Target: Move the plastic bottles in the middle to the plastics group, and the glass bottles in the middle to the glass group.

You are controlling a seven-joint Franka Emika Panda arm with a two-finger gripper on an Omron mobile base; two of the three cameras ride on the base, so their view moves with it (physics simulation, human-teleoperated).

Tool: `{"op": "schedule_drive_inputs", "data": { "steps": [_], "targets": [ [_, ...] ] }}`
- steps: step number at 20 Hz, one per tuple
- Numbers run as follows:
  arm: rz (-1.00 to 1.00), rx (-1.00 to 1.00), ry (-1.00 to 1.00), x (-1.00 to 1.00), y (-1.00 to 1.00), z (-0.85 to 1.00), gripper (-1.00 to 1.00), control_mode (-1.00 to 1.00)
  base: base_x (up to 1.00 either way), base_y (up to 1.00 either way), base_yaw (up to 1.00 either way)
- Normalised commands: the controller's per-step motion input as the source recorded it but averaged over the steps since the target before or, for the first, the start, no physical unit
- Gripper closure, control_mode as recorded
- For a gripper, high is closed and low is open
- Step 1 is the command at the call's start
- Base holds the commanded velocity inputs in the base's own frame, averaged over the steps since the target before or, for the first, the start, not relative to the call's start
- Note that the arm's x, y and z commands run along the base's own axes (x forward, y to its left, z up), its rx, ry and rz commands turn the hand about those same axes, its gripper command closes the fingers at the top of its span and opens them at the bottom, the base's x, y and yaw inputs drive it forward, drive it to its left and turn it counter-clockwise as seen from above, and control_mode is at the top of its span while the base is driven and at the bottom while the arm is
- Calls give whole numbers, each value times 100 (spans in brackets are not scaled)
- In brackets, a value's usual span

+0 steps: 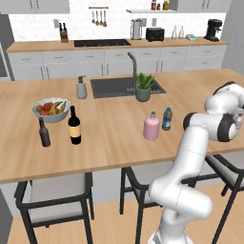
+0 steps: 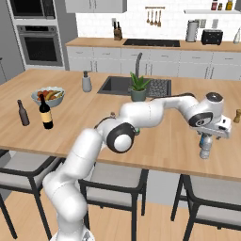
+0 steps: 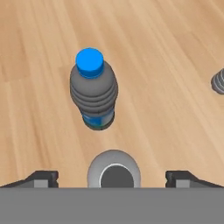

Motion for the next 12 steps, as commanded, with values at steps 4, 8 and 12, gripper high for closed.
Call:
{"op": "schedule_drive_inputs", "data": {
  "steps": [4, 8, 12],
  "targets": [
    [0, 0, -1, -51, 32, 42, -100, -100, 0, 0, 0],
    [0, 0, -3, -71, 52, 42, -100, -100, 0, 0, 0],
    [1, -1, 0, -77, 61, 24, -100, -100, 0, 0, 0]
  ]
}}
